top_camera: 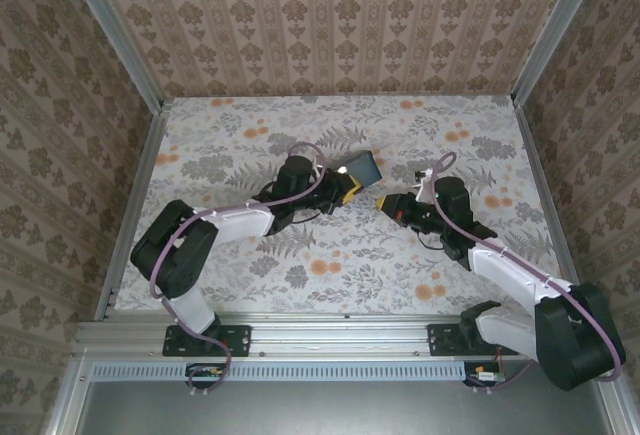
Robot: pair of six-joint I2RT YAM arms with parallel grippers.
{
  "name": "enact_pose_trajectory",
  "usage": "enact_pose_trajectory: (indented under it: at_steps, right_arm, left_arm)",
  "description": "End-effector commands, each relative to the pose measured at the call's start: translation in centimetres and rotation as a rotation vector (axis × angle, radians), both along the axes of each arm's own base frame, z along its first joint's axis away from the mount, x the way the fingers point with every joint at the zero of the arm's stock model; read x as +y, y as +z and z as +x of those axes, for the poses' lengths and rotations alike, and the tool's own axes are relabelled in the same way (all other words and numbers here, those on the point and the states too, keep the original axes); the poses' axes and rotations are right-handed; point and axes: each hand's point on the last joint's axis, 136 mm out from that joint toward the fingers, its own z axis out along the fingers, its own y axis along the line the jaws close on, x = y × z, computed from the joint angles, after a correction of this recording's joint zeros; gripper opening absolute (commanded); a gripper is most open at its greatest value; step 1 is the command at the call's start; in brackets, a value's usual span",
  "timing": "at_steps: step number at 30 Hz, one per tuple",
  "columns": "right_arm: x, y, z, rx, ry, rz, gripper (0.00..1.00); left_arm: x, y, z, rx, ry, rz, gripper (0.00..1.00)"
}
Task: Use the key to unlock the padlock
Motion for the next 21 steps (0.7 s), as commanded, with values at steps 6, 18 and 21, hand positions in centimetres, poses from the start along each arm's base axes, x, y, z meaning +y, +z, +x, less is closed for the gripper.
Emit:
enact_pose_trajectory:
  at_steps: [6,18,21]
  right_arm:
    - [1.0,2.8,0.6,0.003,-0.014,0.186,0.0]
    - [2.2,5.7,0.1,-0.003,0.005,0.287,0.0]
    - [2.4,6.6,0.2,-0.024,0.014,0.322,0.0]
  left_arm:
    - [0.6,8.0,0.1,-0.193,-0.051,-0.231,0.0]
    - [1.0,12.2,-1.8,-0.318,-0.172,-0.391,0.0]
    - [1.2,12.2,-1.8,-0.318,-0.172,-0.394,0.0]
